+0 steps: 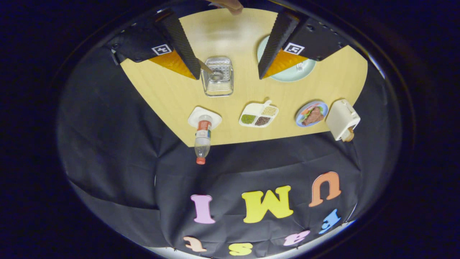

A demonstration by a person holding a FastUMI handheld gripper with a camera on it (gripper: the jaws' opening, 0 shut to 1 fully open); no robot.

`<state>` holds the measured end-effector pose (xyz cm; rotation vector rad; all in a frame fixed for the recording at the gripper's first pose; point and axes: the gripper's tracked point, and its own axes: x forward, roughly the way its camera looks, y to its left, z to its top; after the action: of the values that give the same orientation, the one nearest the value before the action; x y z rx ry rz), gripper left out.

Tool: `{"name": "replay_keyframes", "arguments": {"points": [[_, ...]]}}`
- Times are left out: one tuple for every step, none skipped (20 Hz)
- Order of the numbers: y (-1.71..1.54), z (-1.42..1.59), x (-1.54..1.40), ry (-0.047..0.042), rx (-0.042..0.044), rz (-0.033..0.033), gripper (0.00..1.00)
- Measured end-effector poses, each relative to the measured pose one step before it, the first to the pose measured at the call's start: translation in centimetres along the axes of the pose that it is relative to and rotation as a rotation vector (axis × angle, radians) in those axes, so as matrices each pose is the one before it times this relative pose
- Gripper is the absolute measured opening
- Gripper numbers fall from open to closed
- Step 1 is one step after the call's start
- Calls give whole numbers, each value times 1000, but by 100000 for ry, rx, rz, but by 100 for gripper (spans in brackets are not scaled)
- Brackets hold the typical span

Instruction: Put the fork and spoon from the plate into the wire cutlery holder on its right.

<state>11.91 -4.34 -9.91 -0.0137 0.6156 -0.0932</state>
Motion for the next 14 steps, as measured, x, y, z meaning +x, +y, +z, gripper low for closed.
{"name": "replay_keyframes", "arguments": {"points": [[1142, -77, -117, -1119, -772, 765, 97], [1030, -123, -120, -574, -607, 962, 97], [1043, -265, 67, 90, -104, 1303, 97], [1101, -269, 93, 199, -34, 1370, 97], [986, -409, 162, 497, 27, 1239, 97], [1034, -317, 255, 204, 44, 1389, 97], [1163, -483, 516, 102, -31, 1243, 96], [1010, -543, 478, 952, -182, 932, 96], [1120, -985, 710, 2066, -478, 993, 96], [1105, -1031, 586, 2844, -1018, 1089, 97], [1087, -828, 591, 2650, -877, 1460, 97], [1072, -899, 617, 2625, -946, 1196, 97], [836, -811, 696, 2363, -885, 642, 97], [818, -752, 675, 2016, -884, 532, 97]]}}
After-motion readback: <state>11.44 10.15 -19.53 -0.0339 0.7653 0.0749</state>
